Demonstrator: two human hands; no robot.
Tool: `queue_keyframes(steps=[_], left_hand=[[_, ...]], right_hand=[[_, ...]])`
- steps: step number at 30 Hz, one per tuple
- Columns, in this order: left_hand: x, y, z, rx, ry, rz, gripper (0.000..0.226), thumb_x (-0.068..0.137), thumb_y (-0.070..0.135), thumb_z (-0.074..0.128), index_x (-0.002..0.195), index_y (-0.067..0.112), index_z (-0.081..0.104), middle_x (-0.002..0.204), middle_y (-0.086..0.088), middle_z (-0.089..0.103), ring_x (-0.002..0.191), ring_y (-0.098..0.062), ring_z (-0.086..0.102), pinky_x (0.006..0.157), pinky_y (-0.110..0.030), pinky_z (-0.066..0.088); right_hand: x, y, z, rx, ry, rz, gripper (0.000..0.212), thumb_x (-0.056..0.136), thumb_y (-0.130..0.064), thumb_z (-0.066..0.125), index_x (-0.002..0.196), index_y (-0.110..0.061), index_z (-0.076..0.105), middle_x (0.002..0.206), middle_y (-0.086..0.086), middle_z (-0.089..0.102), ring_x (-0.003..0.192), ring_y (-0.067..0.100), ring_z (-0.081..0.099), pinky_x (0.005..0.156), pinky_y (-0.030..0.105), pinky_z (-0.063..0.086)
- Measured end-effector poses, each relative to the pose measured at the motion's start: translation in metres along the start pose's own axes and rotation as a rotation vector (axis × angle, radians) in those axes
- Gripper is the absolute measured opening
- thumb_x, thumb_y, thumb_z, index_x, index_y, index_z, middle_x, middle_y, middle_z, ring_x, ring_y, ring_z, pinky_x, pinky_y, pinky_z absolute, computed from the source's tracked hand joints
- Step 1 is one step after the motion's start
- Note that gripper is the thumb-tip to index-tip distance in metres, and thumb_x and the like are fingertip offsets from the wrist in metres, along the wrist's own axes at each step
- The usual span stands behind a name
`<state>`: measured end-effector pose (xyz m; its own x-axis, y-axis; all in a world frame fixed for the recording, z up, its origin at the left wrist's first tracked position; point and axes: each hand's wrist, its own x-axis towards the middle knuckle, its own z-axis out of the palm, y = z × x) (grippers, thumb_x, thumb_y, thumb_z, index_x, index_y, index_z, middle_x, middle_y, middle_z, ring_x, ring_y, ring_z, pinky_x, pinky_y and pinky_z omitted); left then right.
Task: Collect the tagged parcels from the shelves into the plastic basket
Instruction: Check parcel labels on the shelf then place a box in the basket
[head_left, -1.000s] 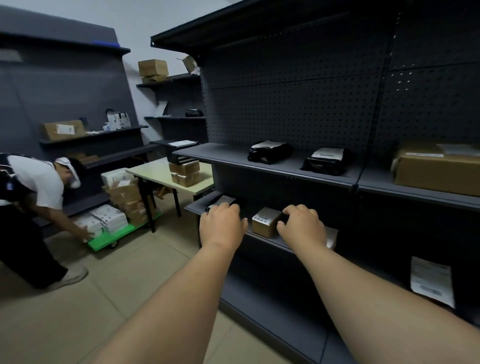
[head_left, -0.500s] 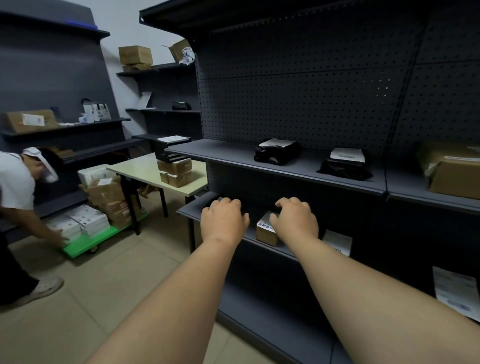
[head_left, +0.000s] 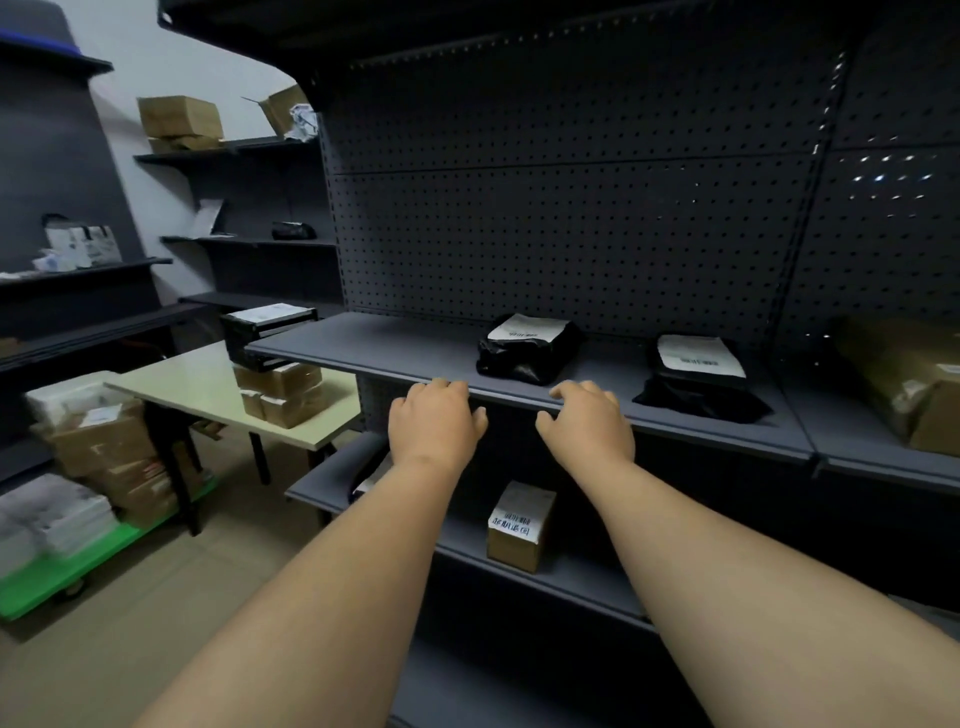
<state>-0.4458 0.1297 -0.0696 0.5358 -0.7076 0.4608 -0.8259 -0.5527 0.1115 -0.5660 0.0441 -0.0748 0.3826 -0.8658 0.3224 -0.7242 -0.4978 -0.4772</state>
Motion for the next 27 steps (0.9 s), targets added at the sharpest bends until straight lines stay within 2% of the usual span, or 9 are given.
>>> queue_keyframes(steps=[3, 7, 20, 24, 27], left_hand=[[0.027, 0.001, 0.011, -0.033, 0.012, 0.003, 0.036, 0.094, 0.043, 0.045, 0.112, 0.017, 0.061, 0.110, -0.004, 0.062, 0.108, -0.025, 0.055, 0.084, -0.035, 0.041], [0.056, 0.003, 0.023, -0.099, -0.001, -0.005, 0.038, 0.094, 0.043, 0.046, 0.118, 0.016, 0.059, 0.116, -0.005, 0.062, 0.111, -0.026, 0.055, 0.086, -0.036, 0.042], [0.143, -0.007, 0.056, -0.173, -0.003, 0.059, 0.038, 0.095, 0.042, 0.045, 0.121, 0.016, 0.057, 0.115, -0.006, 0.062, 0.107, -0.026, 0.055, 0.082, -0.034, 0.040], [0.181, -0.011, 0.065, -0.295, -0.069, 0.058, 0.040, 0.095, 0.042, 0.046, 0.123, 0.015, 0.056, 0.117, -0.006, 0.061, 0.106, -0.027, 0.056, 0.085, -0.037, 0.044], [0.210, -0.012, 0.073, -0.436, -0.152, 0.031, 0.041, 0.096, 0.041, 0.046, 0.126, 0.014, 0.054, 0.116, -0.008, 0.063, 0.103, -0.027, 0.058, 0.076, -0.033, 0.047]], right_hand=[[0.023, 0.002, 0.003, -0.016, 0.017, 0.005, 0.039, 0.092, -0.032, 0.051, 0.130, -0.022, 0.052, 0.132, 0.001, 0.050, 0.125, 0.023, 0.040, 0.096, 0.038, 0.041], [0.048, 0.005, 0.006, -0.024, 0.047, 0.017, 0.039, 0.092, -0.034, 0.051, 0.129, -0.022, 0.053, 0.132, 0.000, 0.051, 0.124, 0.023, 0.041, 0.096, 0.037, 0.041], [0.120, -0.001, 0.025, -0.022, 0.127, 0.124, 0.040, 0.092, -0.034, 0.052, 0.130, -0.021, 0.052, 0.134, 0.001, 0.050, 0.124, 0.024, 0.041, 0.092, 0.036, 0.041], [0.148, -0.006, 0.034, 0.006, 0.178, 0.199, 0.038, 0.091, -0.033, 0.052, 0.127, -0.021, 0.055, 0.131, 0.003, 0.051, 0.121, 0.026, 0.044, 0.088, 0.035, 0.042], [0.171, -0.007, 0.044, 0.068, 0.204, 0.273, 0.039, 0.090, -0.032, 0.053, 0.126, -0.020, 0.055, 0.129, 0.005, 0.053, 0.119, 0.027, 0.047, 0.083, 0.033, 0.042]])
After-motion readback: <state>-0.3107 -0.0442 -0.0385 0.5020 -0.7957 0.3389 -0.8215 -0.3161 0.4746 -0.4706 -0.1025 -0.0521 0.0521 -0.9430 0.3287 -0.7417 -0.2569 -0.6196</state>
